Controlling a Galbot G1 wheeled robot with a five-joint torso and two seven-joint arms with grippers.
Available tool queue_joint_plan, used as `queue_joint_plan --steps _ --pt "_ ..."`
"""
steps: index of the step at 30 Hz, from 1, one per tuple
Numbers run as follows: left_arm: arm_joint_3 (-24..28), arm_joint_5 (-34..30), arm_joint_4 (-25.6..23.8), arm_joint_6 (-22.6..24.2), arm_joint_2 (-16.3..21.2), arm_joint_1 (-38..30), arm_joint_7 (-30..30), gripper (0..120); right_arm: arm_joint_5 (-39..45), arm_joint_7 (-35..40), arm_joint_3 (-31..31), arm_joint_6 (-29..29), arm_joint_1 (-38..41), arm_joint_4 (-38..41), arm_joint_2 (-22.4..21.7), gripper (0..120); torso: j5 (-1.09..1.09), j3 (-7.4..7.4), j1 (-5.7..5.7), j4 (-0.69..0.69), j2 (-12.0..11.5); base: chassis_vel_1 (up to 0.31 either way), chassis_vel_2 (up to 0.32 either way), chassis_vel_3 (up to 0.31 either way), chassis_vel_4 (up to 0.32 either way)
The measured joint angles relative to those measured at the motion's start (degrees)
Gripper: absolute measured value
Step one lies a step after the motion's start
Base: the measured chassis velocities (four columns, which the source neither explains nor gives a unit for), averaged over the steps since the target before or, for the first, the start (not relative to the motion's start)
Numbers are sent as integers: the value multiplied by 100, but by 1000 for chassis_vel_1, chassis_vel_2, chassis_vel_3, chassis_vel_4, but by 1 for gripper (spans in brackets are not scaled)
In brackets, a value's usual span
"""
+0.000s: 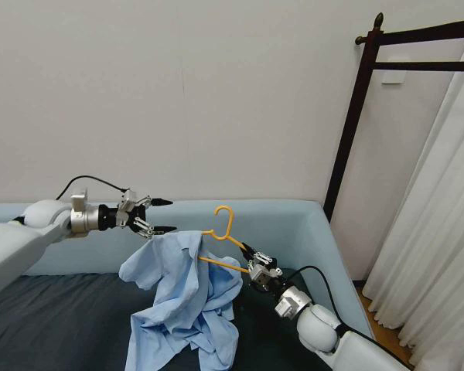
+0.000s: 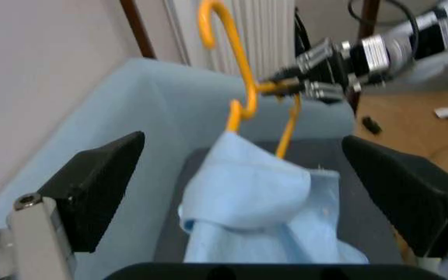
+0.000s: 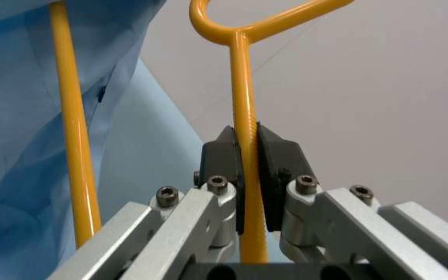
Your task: Pick up the clothes from the sofa and hang them on the clothes hanger.
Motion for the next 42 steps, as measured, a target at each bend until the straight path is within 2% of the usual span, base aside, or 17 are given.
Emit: queue_joint_plan --steps 3,11,13,15,19,20,22,23,26,27,31,32,35,42 --pt "158 198 450 39 -301 -87 275 100 -3 -5 4 43 0 -2 -15 5 -1 0 0 4 0 0 0 0 0" --pt "238 511 1067 -12 -779 -82 414 93 14 -62 -32 70 44 -9 -30 5 -1 -1 0 2 0 0 0 0 0" --pt "238 639 1261 -46 -918 -40 394 84 16 -122 -40 106 47 -14 -17 5 -2 -1 0 2 0 0 0 0 0" --pt "238 679 1324 -56 -969 -24 392 80 7 -140 -30 129 47 -22 -3 5 -1 -1 0 2 0 0 0 0 0" --pt "228 882 1650 -123 -1248 58 480 62 -153 -211 19 291 88 -83 30 5 -1 0 0 2 0 0 0 0 0" --pt "228 882 1650 -123 -1248 58 480 62 -153 -211 19 291 88 -83 30 5 -1 0 0 2 0 0 0 0 0" --pt "195 924 1744 -154 -1343 101 489 52 -262 -234 28 384 111 -92 -11 5 -1 -1 0 2 0 0 0 0 0" --pt "195 924 1744 -154 -1343 101 489 52 -262 -234 28 384 111 -92 -11 5 -1 -1 0 2 0 0 0 0 0" --pt "171 946 1833 -207 -1428 139 498 36 -286 -251 30 422 109 -49 -70 5 -1 -1 -1 0 0 0 0 0 0" --pt "171 946 1833 -207 -1428 139 498 36 -286 -251 30 422 109 -49 -70 5 -1 -1 -1 0 0 0 0 0 0" --pt "165 952 1826 -282 -1457 165 476 19 -295 -251 46 432 67 -29 -58 5 -1 -1 -1 2 1 0 0 0 0" --pt "165 952 1826 -282 -1457 165 476 19 -295 -251 46 432 67 -29 -58 5 -1 -1 -1 2 1 0 0 0 0" --pt "166 957 1724 -329 -1418 213 434 8 -303 -235 55 433 38 -23 -36 5 -1 -1 -1 0 1 0 0 0 0" --pt "144 957 1438 -403 -1204 357 285 7 -320 -226 13 436 9 -7 -11 5 -2 -1 -1 3 1 0 0 0 0"
